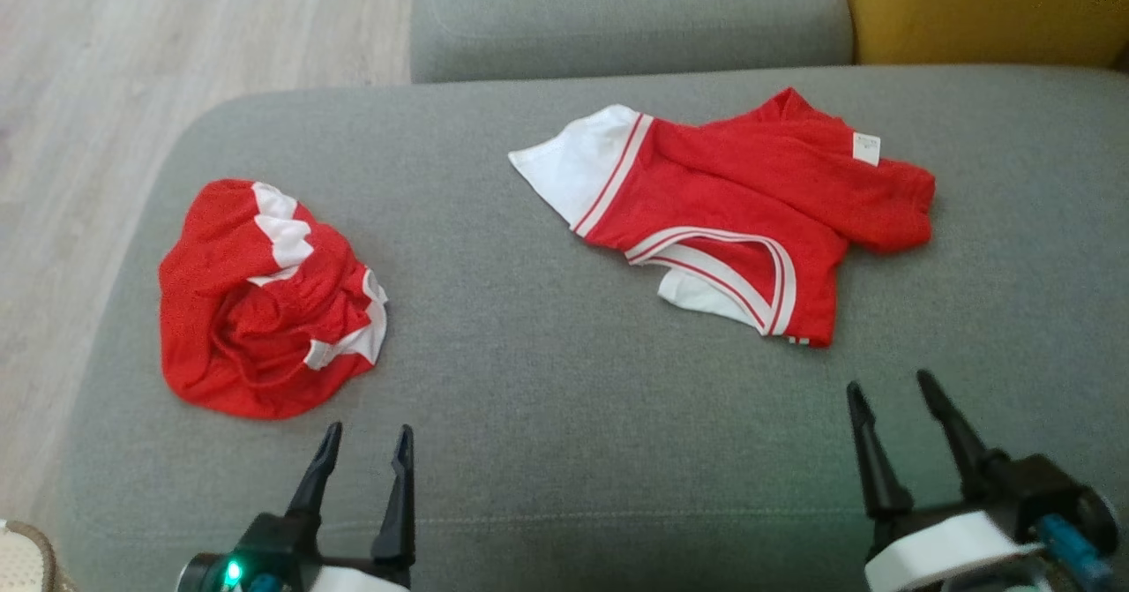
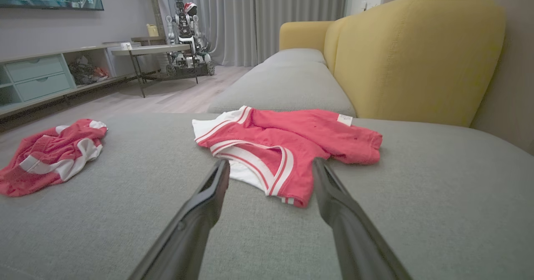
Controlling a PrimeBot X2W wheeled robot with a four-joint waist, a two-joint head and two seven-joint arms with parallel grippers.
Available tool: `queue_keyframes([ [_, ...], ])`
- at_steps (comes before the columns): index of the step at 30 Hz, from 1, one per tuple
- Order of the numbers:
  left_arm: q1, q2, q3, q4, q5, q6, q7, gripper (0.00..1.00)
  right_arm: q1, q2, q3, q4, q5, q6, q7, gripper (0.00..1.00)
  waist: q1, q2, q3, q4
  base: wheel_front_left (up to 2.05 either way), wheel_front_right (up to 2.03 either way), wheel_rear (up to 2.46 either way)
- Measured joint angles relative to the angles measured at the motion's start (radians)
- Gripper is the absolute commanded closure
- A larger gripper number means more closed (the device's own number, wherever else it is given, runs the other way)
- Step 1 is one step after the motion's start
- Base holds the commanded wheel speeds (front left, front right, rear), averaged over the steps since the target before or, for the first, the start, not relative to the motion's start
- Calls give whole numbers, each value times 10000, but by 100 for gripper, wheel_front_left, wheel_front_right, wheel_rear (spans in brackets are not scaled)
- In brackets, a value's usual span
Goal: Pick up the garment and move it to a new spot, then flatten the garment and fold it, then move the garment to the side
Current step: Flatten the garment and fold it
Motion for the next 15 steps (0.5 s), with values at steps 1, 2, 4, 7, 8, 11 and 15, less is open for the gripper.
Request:
queue_keyframes([
  [1,-23,0,-36,31,-19,-77,0,0,-35,0,-69,-81,-2,0,0,0,0,0,61,-28,0,0,0],
  [2,-58,0,-90,73,-27,-130,0,0,-71,0,-132,-146,-2,0,0,0,0,0,129,-58,0,0,0],
  [4,-230,0,-201,180,-104,-270,0,0,-198,2,-270,-249,-4,0,0,0,0,0,292,-129,0,0,0],
  [7,-817,0,-389,364,-161,-522,2,0,-485,2,-403,-474,-4,0,0,0,0,0,606,-248,0,0,0],
  [8,-1082,-2,-516,405,-217,-627,0,0,-598,2,-410,-577,-4,0,0,0,0,0,747,-286,0,0,0],
  [11,-2019,-13,-846,568,-493,-965,0,0,-1081,2,-449,-848,-4,0,0,0,0,0,1259,-410,0,0,0],
  [15,-3400,-44,-1396,1028,-855,-1407,0,0,-1832,2,-522,-1139,-2,0,0,0,1,0,2070,-596,0,0,0],
])
